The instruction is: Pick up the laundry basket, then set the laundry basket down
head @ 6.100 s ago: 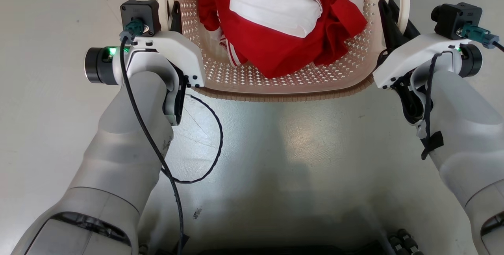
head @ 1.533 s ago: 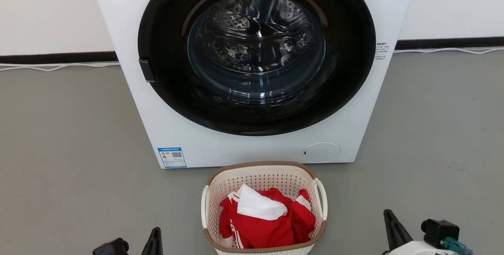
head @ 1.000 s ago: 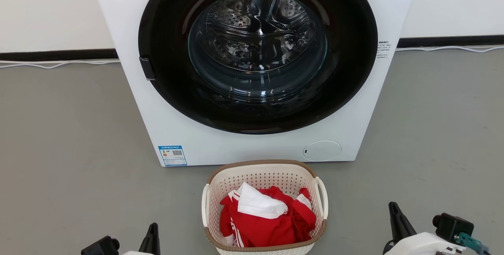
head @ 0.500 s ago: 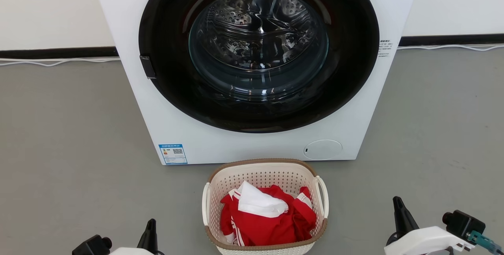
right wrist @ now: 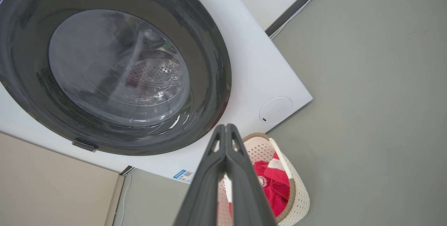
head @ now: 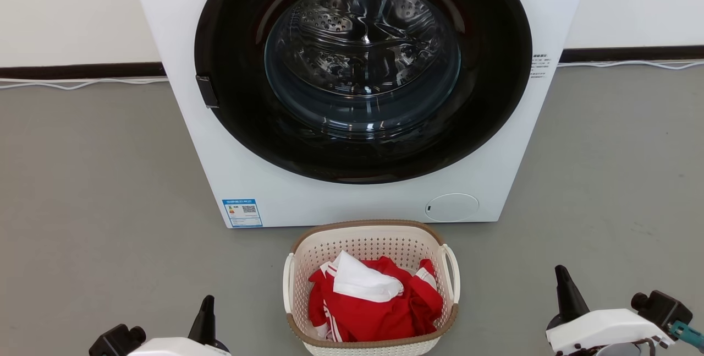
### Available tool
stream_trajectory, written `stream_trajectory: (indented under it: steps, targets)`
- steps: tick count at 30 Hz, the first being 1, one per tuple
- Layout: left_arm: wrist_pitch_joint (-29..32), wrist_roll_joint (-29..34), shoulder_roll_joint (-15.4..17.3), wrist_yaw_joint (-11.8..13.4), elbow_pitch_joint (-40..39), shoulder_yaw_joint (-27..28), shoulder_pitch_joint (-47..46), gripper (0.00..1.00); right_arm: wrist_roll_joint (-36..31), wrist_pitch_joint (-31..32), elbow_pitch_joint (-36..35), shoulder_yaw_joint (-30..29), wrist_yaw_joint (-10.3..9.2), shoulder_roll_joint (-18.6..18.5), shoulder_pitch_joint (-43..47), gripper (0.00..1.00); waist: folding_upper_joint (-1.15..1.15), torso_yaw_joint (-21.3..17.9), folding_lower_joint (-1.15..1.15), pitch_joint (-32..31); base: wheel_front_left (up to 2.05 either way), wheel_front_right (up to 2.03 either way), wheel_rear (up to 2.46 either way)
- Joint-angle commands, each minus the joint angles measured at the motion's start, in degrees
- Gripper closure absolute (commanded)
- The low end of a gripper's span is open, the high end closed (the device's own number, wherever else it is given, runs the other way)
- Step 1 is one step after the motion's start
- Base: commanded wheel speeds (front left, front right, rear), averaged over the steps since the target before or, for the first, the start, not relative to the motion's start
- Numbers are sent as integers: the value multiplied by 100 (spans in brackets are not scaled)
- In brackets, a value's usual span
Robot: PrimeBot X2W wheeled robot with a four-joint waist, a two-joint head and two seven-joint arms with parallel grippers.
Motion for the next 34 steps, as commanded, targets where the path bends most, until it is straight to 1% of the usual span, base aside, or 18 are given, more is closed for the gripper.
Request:
stream_trajectory:
  steps: [1,34]
  targets:
    - [47,-200,46,-86,-210,126,-280,100,235,84,-234,18,24,-28,-121,100,0,3,0,5,0,0,0]
    - [586,-1961,78,-298,-663,405,-368,100,2319,626,-884,-167,31,11,-76,100,0,39,0,77,0,0,0]
